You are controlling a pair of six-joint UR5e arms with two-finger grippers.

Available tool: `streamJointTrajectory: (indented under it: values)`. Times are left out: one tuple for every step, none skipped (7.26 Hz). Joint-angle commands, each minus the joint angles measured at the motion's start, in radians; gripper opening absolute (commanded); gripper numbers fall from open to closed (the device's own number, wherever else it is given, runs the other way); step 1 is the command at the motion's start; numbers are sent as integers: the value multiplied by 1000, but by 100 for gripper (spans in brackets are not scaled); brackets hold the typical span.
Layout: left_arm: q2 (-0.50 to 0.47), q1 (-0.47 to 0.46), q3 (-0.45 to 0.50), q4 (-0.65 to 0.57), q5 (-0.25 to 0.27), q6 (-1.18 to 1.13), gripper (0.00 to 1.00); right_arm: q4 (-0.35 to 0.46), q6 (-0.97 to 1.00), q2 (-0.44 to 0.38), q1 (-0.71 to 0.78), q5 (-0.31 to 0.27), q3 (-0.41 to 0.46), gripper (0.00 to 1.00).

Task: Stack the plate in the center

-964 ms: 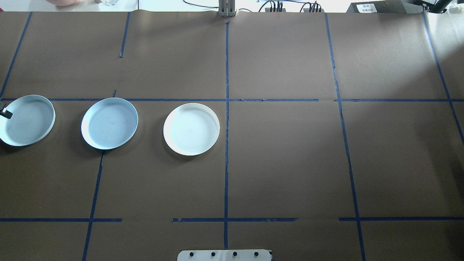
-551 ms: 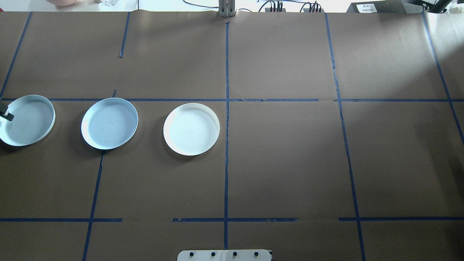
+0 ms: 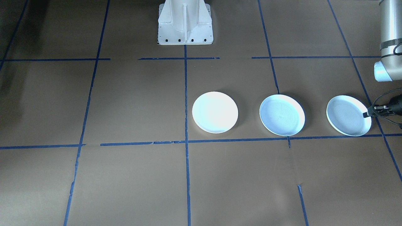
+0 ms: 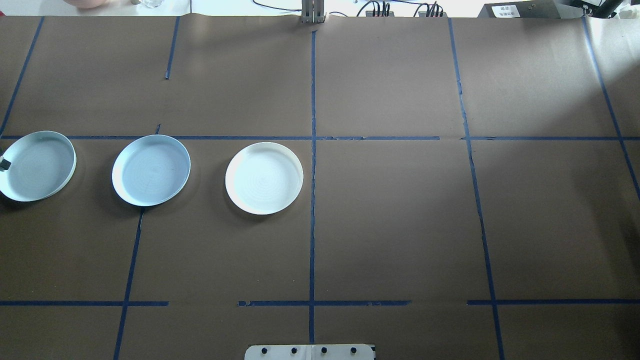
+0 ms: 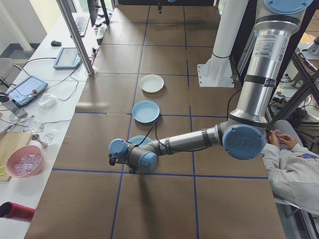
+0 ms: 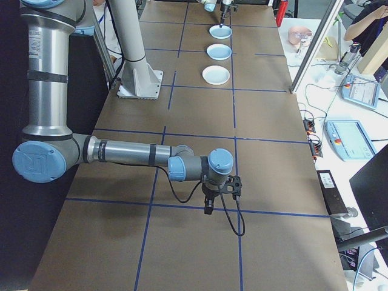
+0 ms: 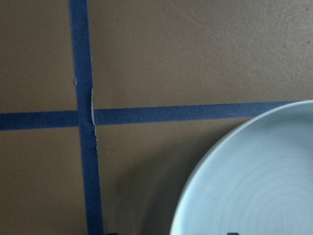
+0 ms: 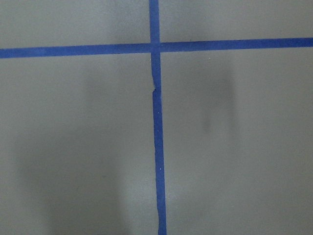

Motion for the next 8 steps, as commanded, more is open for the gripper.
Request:
streamJointTrajectory:
  values:
    - [6,-8,-27,1,-12,5,0,0,0,0,0,0,0,100]
    - [25,-11,-73,1,-35,6,0,-1,0,0,0,0,0,100]
    - [53,-12,-130,1,-73,6,0,0,0,0,0,0,0,100]
    - [75,-14,-197,-1,-78,6,0,0,0,0,0,0,0,100]
    - [78,-14,-233,-3,-104,5,0,0,0,0,0,0,0,100]
    - [78,-12,-247,-22,-142,2,0,0,0,0,0,0,0,100]
    - [69,-6,-277,-26,-147,0,0,0,0,0,0,0,0,100]
    - [34,-2,-268,-26,-146,-2,0,-1,0,0,0,0,0,100]
